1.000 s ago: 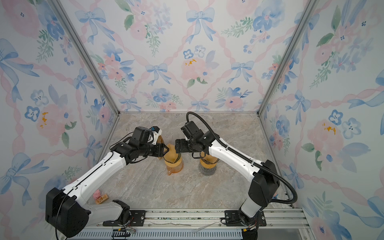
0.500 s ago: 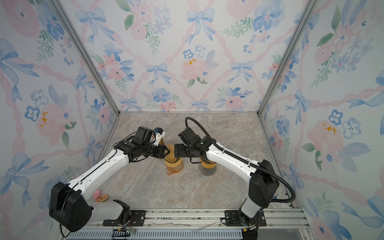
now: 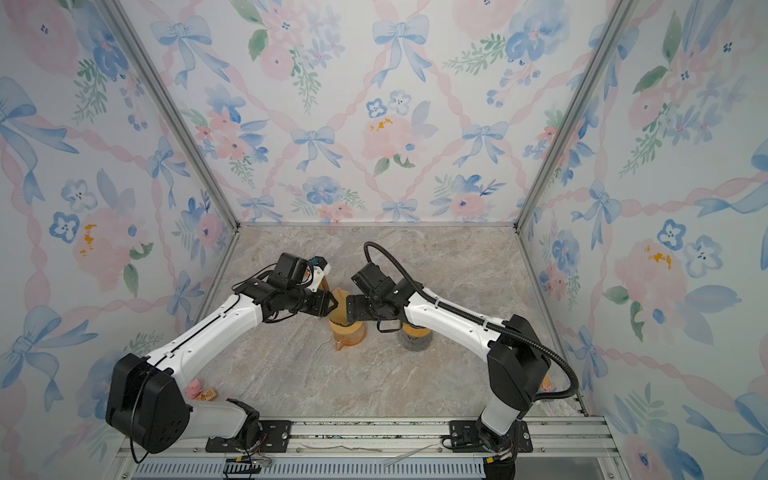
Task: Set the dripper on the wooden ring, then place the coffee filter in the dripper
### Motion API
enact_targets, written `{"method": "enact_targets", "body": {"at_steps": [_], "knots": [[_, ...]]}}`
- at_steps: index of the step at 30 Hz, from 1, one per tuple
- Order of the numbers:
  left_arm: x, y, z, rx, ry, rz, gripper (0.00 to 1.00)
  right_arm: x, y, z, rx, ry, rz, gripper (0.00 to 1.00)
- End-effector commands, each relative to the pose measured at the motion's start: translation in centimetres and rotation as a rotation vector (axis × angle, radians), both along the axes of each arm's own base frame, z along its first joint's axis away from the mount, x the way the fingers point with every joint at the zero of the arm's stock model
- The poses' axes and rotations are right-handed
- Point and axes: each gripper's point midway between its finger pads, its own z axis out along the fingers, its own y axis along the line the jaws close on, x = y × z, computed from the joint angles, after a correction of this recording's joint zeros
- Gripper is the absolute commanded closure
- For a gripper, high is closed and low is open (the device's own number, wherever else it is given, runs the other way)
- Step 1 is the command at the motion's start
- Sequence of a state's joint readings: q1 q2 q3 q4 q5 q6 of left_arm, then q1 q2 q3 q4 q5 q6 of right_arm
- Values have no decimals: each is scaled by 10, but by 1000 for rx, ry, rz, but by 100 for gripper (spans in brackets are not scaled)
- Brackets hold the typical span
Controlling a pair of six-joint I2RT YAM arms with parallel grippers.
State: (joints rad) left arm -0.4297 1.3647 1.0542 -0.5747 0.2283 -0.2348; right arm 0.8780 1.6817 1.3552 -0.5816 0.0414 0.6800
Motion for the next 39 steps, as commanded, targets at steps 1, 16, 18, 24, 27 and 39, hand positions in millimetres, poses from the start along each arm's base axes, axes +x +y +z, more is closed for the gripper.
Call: {"method": "enact_targets", "body": {"at_steps": [1, 16, 18, 24, 27, 39], "knots": [[4, 4, 2, 18, -13, -3, 48, 5, -6, -6, -26, -12, -12, 6], [6, 9, -11, 36, 17, 6, 47, 7, -15, -23, -36, 24, -53, 6], [5, 9, -12, 35, 21, 4, 47, 8, -16, -21, -35, 18, -54, 6], [5, 5, -1, -1, 8, -2, 45, 10, -8, 0, 14, -34, -8, 6], [5, 1, 12, -42, -10, -20, 44, 10, 0, 25, 61, -87, 56, 6], [1, 5, 25, -89, -24, -20, 43, 35, 1, 21, 22, -66, 53, 6]]}}
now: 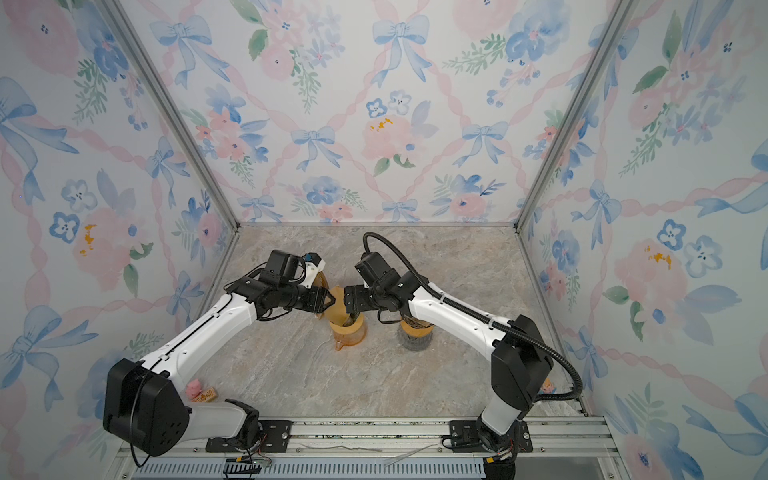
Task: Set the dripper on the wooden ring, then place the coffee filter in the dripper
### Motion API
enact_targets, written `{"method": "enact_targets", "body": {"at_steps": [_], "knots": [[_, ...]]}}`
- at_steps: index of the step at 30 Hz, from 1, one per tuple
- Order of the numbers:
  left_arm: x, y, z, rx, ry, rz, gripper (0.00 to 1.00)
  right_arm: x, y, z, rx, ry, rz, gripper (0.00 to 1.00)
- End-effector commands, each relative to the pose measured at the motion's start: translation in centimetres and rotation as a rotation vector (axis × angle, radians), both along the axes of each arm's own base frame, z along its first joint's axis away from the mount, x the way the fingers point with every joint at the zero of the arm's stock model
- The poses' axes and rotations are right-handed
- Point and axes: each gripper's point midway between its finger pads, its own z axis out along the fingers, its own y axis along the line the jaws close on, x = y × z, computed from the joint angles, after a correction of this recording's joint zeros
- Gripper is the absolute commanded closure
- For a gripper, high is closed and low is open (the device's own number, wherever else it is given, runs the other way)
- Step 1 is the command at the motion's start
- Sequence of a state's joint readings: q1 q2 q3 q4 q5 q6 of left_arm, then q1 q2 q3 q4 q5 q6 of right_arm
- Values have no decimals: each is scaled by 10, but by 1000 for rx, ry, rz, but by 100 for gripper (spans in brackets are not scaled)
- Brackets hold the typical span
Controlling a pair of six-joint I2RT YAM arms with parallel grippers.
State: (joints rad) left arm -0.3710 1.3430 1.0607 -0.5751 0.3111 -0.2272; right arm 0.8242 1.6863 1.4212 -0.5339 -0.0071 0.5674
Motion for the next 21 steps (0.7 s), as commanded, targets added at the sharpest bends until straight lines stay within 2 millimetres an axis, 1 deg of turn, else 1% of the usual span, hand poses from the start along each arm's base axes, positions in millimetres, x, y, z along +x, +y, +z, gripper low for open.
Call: {"method": "enact_targets", "body": {"at_steps": [1, 5, 9, 14, 21], "knots": [[-3, -1, 12, -21, -18, -27, 43, 9, -7, -13, -46, 32, -23, 6], [-2, -1, 8, -14, -7, -23, 42, 9, -12, -24, -58, 52, -41, 6], [-1, 3, -5, 10, 24, 0, 43, 5, -16, -35, -70, 65, -43, 6], [-2, 5, -23, 23, 82, 34, 43, 3, -22, -42, -85, 64, -53, 6], [-5, 10, -36, 42, 103, 58, 44, 3, -25, -52, -102, 58, -47, 6]]}}
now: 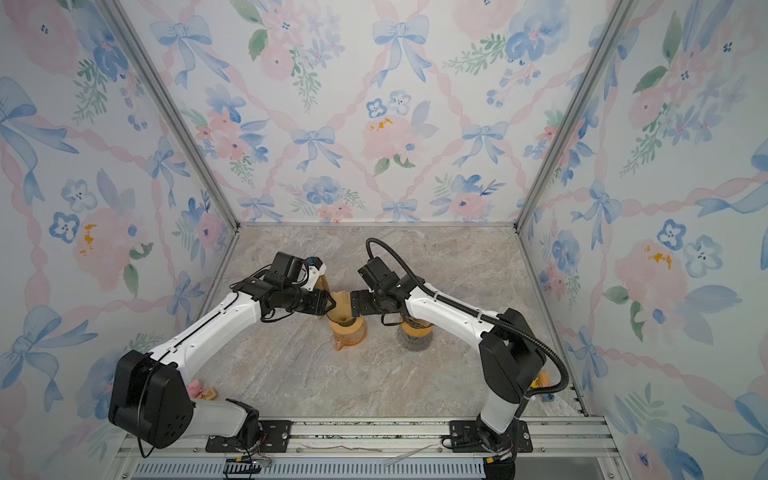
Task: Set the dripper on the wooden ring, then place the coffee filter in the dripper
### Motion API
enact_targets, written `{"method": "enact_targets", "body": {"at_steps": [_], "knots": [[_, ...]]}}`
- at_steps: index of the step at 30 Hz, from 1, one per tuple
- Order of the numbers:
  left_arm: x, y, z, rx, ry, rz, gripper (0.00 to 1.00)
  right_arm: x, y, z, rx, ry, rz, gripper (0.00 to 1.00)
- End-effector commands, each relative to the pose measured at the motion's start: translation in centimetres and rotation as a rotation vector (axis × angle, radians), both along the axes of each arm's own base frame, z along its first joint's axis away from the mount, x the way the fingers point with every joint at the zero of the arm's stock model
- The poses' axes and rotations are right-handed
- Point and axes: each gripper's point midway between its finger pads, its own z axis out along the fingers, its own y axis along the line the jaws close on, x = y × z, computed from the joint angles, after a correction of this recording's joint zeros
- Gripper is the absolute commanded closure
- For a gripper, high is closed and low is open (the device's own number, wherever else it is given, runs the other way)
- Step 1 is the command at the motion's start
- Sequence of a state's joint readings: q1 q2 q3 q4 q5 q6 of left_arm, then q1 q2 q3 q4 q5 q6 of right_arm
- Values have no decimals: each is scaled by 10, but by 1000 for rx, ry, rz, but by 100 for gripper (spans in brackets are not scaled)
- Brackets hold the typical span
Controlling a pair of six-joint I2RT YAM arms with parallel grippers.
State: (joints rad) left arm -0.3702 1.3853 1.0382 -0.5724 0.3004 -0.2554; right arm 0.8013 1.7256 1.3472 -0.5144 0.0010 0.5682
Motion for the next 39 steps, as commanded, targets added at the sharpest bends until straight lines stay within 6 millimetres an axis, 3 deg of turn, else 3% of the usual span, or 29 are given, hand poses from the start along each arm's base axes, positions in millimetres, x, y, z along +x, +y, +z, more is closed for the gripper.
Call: {"method": "enact_targets", "body": {"at_steps": [1, 4, 12, 17, 24, 26, 39], "knots": [[-4, 7, -13, 20, 37, 28, 44, 1, -8, -8, -28, -3, -14, 6], [-6, 7, -11, 9, 30, 33, 44, 2, -7, 1, -21, -19, -9, 6], [-3, -3, 27, -72, -39, 12, 43, 1, -1, 44, 25, -77, 22, 6], [-3, -6, 33, -90, -42, 13, 43, -4, 3, 63, 57, -98, 35, 6], [-6, -2, 22, -59, -28, 15, 43, -7, 6, 51, 42, -81, 41, 5], [-7, -1, 17, -51, -21, 14, 42, -6, 9, 35, 22, -59, 44, 5], [-11, 5, -8, 0, 27, 21, 43, -7, 5, 3, -26, -16, 27, 5]]}}
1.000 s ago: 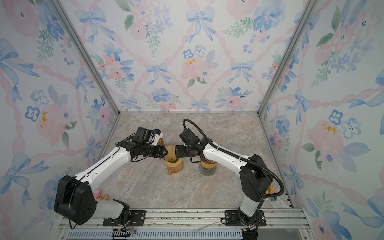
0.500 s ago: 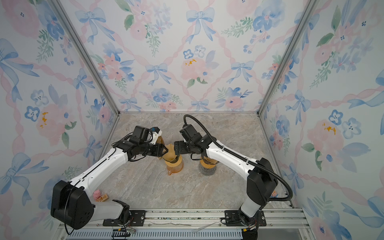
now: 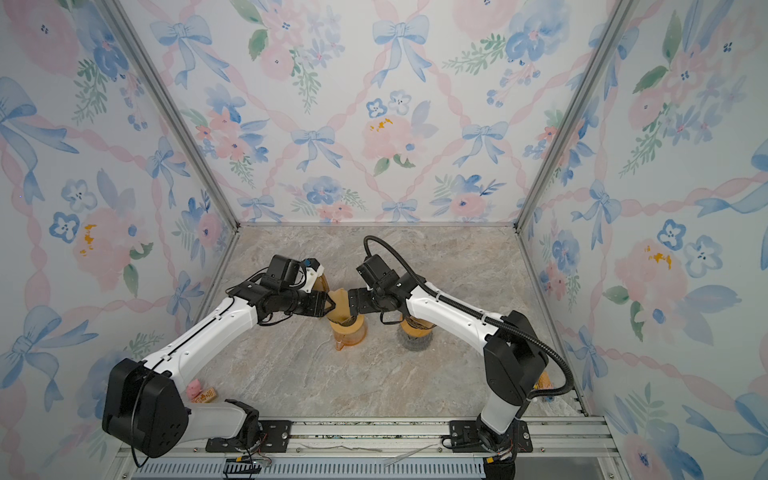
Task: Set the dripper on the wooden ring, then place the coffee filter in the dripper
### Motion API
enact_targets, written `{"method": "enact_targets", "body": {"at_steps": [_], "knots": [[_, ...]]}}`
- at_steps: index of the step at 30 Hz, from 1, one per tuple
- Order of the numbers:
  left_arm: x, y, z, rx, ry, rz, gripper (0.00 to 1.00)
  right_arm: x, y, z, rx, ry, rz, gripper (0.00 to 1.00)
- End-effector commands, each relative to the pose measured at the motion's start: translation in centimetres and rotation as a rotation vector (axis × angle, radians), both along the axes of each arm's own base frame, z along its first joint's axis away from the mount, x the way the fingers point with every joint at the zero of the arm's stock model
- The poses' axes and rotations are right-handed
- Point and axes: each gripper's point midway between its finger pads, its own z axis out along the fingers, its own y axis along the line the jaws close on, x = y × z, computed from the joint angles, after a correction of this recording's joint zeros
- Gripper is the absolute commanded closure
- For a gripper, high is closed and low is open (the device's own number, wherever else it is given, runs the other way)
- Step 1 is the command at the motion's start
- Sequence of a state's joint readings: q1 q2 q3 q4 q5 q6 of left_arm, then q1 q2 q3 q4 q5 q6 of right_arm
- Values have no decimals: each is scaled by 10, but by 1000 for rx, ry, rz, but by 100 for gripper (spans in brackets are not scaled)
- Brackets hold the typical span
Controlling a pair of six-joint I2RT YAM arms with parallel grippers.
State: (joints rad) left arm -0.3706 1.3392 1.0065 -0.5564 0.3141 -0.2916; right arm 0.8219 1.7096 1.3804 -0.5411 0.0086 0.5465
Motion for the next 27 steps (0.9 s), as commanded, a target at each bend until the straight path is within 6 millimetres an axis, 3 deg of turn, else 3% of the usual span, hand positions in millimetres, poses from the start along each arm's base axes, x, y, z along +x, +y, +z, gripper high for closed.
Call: {"method": "enact_targets", "body": {"at_steps": [1, 12, 27], "knots": [[-5, 6, -15, 38, 38, -1, 43, -2, -2, -13, -31, 11, -10, 6], [-7, 3, -23, 54, 55, -7, 42, 2, -14, -26, -80, 22, -48, 6], [0, 0, -10, 45, 23, -9, 43, -2, -18, -38, -52, 48, -71, 6]]}}
